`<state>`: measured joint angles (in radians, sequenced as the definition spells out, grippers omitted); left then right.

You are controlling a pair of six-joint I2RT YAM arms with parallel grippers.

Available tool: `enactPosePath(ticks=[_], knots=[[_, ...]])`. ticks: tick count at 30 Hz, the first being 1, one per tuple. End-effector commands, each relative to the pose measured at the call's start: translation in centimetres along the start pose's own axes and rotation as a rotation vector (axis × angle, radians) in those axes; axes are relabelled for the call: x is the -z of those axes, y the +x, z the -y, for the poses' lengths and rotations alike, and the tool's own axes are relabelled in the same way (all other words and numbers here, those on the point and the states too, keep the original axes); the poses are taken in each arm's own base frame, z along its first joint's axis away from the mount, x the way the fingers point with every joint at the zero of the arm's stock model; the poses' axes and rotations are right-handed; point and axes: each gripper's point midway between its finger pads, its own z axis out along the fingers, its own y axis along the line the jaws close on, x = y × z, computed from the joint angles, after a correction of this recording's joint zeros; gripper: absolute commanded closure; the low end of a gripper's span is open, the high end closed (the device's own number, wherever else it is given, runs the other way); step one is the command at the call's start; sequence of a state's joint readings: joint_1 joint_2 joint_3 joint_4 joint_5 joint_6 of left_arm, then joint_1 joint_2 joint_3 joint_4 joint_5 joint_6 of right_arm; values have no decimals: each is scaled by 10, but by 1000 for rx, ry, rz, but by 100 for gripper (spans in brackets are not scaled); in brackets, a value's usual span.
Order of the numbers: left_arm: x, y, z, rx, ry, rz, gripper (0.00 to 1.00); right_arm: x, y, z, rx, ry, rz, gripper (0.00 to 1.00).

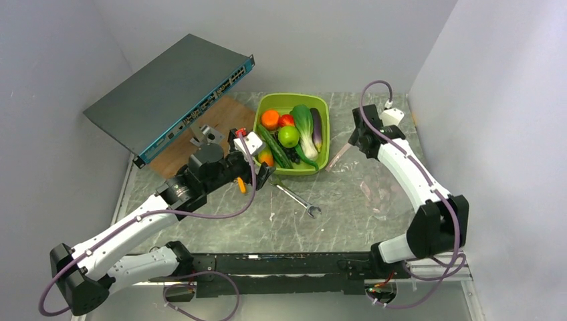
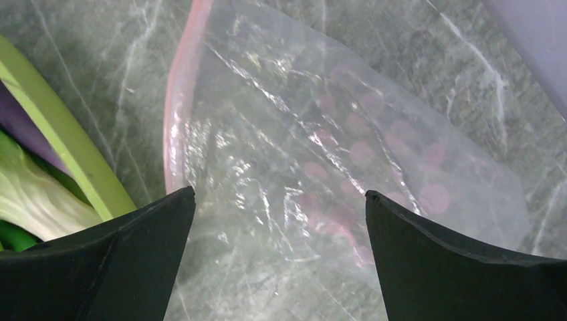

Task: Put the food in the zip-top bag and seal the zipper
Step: Pick up the zipper food storage bag at the center of the board.

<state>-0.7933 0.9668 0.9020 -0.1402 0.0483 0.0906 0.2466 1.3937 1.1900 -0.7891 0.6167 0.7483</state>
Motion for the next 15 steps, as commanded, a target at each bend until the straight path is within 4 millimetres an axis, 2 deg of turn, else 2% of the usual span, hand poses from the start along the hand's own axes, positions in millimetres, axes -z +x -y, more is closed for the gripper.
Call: enactPosePath(ticks=[1,6,11,15], knots=[[5,-30,-6,-27,-37,75,1,-9,-28,-26,-40,8,43,0],[6,-31,-6,-38,-38,78,1,-40,-36,-54,36,71,22,0],[5,-29,-6,-49,-37,72,1,-81,-25,-72,155,163,-31,0],[3,-25,-15,-60,-83,56,1,-103,-15,-81,227,187,-56,0]])
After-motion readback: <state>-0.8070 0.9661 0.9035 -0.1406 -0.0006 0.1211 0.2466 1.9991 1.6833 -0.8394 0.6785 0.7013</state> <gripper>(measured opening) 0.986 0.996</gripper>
